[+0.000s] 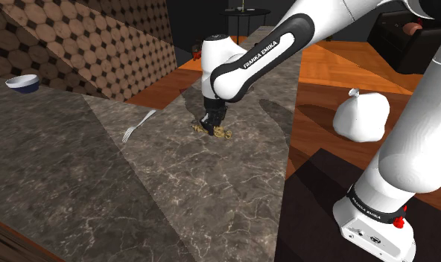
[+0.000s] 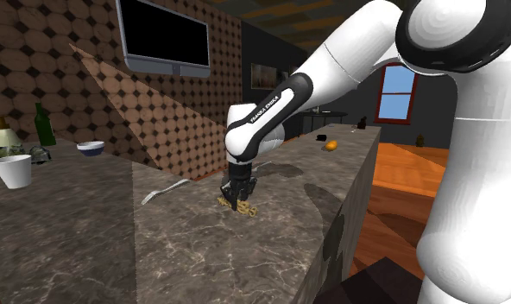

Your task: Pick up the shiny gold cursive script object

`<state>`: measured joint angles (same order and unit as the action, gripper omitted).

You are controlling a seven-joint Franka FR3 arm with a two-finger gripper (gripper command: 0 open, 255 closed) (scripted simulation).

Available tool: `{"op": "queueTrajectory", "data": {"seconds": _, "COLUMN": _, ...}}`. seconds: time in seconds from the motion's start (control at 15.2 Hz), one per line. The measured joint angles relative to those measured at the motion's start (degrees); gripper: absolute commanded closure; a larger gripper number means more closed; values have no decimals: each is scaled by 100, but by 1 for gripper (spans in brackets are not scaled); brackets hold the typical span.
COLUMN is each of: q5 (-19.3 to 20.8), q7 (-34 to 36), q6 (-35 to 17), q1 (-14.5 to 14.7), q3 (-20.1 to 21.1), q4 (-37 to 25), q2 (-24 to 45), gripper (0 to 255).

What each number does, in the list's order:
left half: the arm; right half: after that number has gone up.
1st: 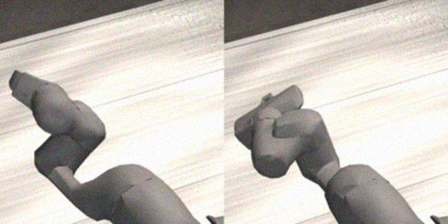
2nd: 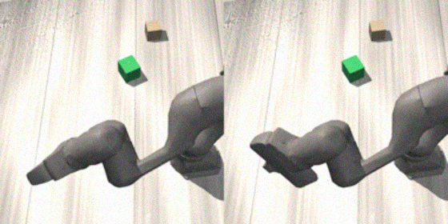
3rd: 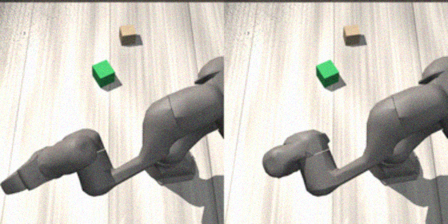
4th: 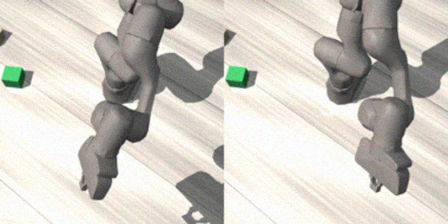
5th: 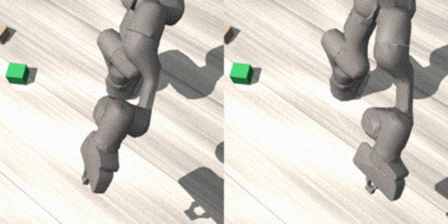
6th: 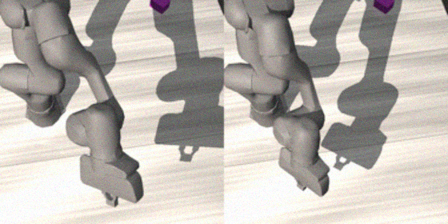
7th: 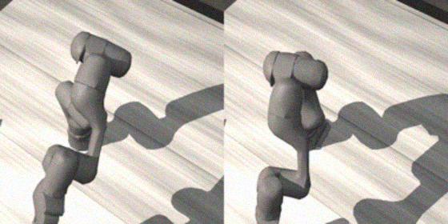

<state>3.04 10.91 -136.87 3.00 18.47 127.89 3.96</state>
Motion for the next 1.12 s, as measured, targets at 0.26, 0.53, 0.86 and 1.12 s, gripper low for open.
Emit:
{"op": "queueTrajectory", "data": {"seconds": 0.26, "q5": 4, "q7": 0, "q6": -6, "q1": -2, "q3": -3, "q4": -2, "q2": 3, "gripper": 255}}
{"op": "queueTrajectory", "data": {"seconds": 0.53, "q5": 8, "q7": 3, "q6": -7, "q1": -1, "q3": -3, "q4": -9, "q2": 11, "gripper": 255}}
{"op": "queueTrajectory", "data": {"seconds": 0.86, "q5": -80, "q7": -66, "q6": 264, "q1": -11, "q3": 3, "q4": -126, "q2": -152, "gripper": 255}}
{"op": "queueTrajectory", "data": {"seconds": 1.12, "q5": -173, "q7": -132, "q6": 595, "q1": -16, "q3": 6, "q4": -278, "q2": -341, "gripper": 255}}
